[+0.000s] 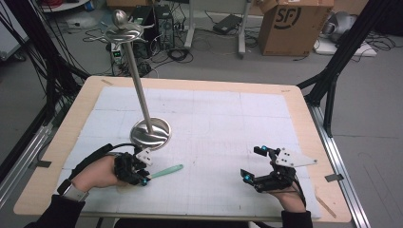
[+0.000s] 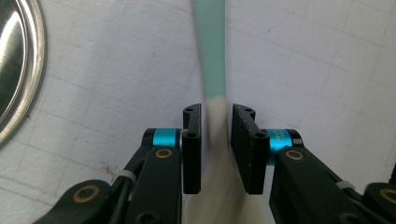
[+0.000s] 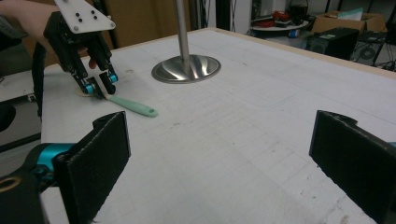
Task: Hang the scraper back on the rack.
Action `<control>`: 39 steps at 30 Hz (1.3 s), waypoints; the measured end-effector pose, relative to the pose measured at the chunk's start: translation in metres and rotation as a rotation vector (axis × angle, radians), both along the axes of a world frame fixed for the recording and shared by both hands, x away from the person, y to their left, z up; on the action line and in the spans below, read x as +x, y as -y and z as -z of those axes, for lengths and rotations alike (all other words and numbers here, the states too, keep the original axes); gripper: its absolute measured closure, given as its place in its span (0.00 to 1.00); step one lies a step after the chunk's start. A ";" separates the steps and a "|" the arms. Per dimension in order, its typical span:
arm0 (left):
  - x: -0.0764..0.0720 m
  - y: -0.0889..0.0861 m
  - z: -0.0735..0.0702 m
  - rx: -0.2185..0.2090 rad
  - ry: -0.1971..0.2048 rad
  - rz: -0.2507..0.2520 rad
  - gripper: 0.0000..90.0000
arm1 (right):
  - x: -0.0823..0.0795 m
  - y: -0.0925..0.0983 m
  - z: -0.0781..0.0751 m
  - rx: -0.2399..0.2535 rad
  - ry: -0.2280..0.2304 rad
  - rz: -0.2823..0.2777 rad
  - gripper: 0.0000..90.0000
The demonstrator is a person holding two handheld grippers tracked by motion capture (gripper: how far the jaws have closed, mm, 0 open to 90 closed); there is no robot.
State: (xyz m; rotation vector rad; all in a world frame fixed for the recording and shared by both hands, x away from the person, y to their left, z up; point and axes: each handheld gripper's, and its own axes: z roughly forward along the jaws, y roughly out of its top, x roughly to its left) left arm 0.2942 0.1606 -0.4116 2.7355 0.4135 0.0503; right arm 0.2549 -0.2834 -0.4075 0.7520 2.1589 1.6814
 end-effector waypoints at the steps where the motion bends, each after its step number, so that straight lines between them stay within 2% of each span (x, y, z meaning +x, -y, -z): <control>1: 0.001 0.001 0.000 0.001 -0.006 -0.002 0.87 | 0.000 0.000 0.000 0.000 -0.002 0.000 0.04; 5: 0.001 0.001 0.001 -0.001 -0.012 -0.015 0.89 | 0.001 0.001 0.000 0.005 0.003 0.005 0.04; 12: -0.003 0.003 0.000 0.016 0.014 -0.028 0.89 | 0.001 0.000 0.001 0.000 0.000 0.002 0.04; 13: -0.005 0.002 0.000 0.004 0.028 -0.025 0.89 | 0.001 -0.001 0.002 -0.002 -0.001 0.000 0.04; 17: -0.005 -0.002 0.000 -0.019 0.024 -0.045 0.89 | 0.001 -0.001 0.002 -0.002 -0.009 -0.002 0.04; 20: -0.006 -0.005 -0.001 -0.051 0.020 -0.055 0.89 | 0.001 0.001 0.002 0.000 -0.001 0.009 0.04; 23: -0.008 -0.009 -0.006 -0.080 0.033 -0.059 0.89 | 0.001 0.001 0.002 -0.003 -0.007 0.010 0.04; 25: -0.009 -0.013 -0.011 -0.122 0.048 -0.077 0.89 | 0.001 0.000 0.002 -0.005 -0.002 0.006 0.04; 32: -0.012 -0.030 -0.028 -0.228 0.093 -0.124 0.89 | 0.001 0.000 0.002 -0.006 -0.001 0.007 0.04; 36: -0.010 -0.040 -0.031 -0.317 0.135 -0.189 0.89 | 0.001 0.000 0.002 -0.005 -0.004 0.007 0.04; 39: -0.010 -0.046 -0.029 -0.364 0.176 -0.241 0.89 | 0.001 0.000 0.002 -0.003 -0.008 0.009 0.04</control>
